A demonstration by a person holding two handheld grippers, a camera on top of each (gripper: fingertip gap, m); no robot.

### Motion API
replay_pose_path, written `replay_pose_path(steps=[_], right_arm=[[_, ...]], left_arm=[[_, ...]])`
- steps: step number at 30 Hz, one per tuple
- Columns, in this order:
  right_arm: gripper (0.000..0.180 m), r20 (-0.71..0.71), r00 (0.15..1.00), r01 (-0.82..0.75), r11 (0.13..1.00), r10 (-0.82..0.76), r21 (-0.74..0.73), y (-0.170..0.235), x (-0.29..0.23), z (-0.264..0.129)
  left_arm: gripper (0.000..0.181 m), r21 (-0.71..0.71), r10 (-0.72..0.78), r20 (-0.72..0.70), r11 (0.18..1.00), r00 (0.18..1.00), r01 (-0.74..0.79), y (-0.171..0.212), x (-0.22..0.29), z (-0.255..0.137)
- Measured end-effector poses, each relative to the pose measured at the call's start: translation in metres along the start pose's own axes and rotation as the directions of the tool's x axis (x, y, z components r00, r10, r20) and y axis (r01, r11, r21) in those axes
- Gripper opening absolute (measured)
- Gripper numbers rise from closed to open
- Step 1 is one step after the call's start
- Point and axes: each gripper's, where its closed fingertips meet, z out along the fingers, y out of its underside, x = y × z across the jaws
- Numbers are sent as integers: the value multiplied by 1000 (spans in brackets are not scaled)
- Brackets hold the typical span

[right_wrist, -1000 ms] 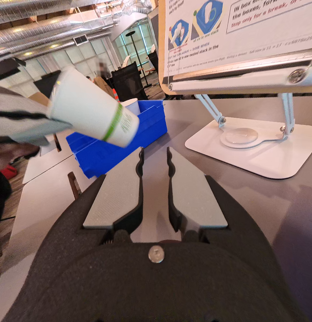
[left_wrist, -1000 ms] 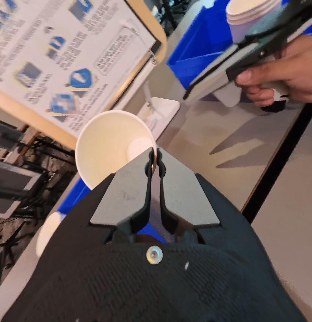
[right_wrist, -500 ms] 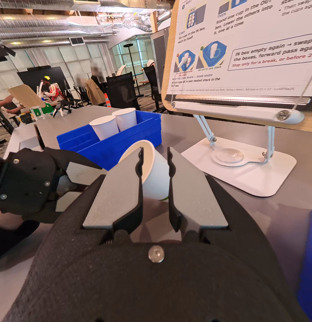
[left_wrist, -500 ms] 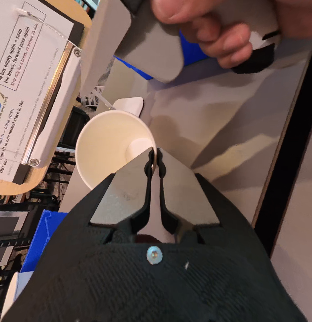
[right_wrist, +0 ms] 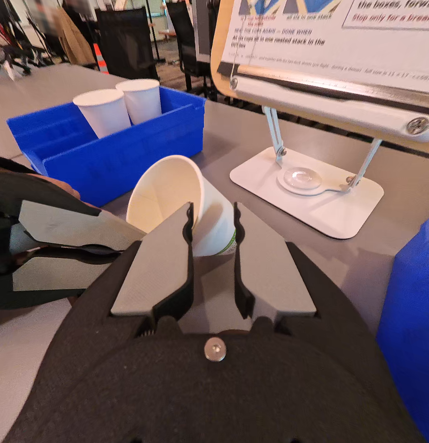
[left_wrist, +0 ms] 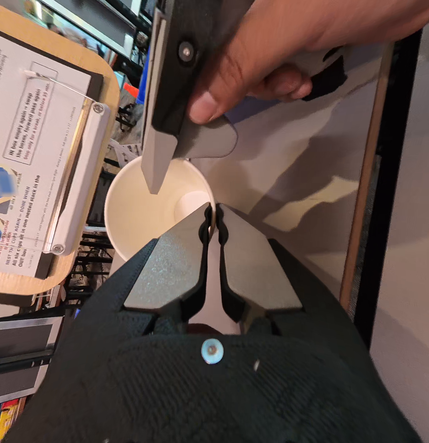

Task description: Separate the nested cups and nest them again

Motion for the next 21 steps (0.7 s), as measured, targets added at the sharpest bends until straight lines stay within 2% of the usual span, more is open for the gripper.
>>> replay_pose_path(steps=[2, 8, 11, 15, 21], right_arm=[[15, 11, 1000, 6, 999, -5, -47, 8, -3, 3], [2, -84, 992, 83, 992, -91, -95, 12, 7, 1], [0, -87, 995, 47, 996, -54, -75, 10, 11, 0], [0, -84, 996, -23, 998, 18, -54, 9, 21, -3], [0, -109, 990, -87, 996, 89, 25, -1, 37, -12]], left_arm=[[0, -18, 19, -4, 1000, 1000, -19, 4, 3, 3], [2, -14, 70, 49, 998, 996, -69, -5, 1, 2], [2, 13, 76, 85, 997, 993, -77, -12, 0, 1], [3, 143, -137, -28, 980, 990, 139, -27, 2, -9], [7, 367, -390, -169, 827, 905, 425, -50, -26, -45]])
